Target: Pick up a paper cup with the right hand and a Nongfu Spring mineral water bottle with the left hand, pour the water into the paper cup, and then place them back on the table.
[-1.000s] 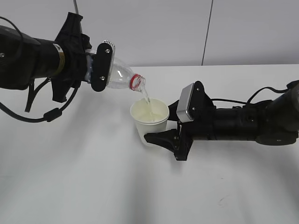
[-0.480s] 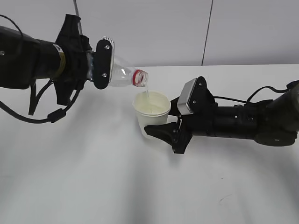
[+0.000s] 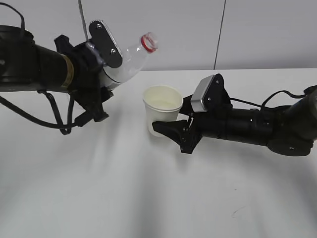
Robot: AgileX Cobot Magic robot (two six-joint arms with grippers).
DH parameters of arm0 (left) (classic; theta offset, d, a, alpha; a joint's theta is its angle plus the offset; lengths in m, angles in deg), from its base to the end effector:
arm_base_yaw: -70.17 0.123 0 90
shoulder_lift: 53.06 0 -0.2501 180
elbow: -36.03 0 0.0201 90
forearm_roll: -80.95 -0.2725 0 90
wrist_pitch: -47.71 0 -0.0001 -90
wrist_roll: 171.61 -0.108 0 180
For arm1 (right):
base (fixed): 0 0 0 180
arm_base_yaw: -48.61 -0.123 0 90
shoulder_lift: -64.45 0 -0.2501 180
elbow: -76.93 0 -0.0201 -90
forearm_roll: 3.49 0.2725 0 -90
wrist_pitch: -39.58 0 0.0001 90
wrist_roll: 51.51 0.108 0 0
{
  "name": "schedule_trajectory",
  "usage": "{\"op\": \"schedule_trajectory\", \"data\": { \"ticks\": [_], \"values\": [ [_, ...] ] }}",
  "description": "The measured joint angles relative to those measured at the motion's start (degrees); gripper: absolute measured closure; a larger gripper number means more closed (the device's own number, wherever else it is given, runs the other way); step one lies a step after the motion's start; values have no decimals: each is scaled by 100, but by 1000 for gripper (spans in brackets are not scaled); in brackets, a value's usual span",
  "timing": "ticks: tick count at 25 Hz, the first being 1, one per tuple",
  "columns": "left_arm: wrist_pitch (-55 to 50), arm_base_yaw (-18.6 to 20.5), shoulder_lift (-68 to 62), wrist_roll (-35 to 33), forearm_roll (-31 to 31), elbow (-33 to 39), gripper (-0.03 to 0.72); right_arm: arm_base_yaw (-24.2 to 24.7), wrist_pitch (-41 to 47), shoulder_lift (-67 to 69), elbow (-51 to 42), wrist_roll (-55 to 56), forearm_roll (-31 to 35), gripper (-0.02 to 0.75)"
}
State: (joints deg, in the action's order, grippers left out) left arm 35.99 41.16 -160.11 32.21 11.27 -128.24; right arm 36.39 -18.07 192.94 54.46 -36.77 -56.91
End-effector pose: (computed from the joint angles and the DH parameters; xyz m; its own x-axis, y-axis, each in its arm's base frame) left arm 0.3581 -0.1750 0.1678 -0.1239 0.8688 -0.4793 0.6148 0.4464 0.6502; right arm 0.3570 0.1522 0.0661 0.0054 -0.2689 -0.9632 -0.8414 0.5193 -0.1497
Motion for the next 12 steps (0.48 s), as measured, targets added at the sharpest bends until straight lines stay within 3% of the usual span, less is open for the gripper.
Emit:
{"op": "schedule_trajectory", "data": {
  "ticks": [5,12],
  "values": [
    [588,0,-35,66,1577,0,270,0,0,0,0,-5,297,224],
    [1600,18,-191,73,2578,269,270,0,12,0,0,-84,626,225]
  ]
}}
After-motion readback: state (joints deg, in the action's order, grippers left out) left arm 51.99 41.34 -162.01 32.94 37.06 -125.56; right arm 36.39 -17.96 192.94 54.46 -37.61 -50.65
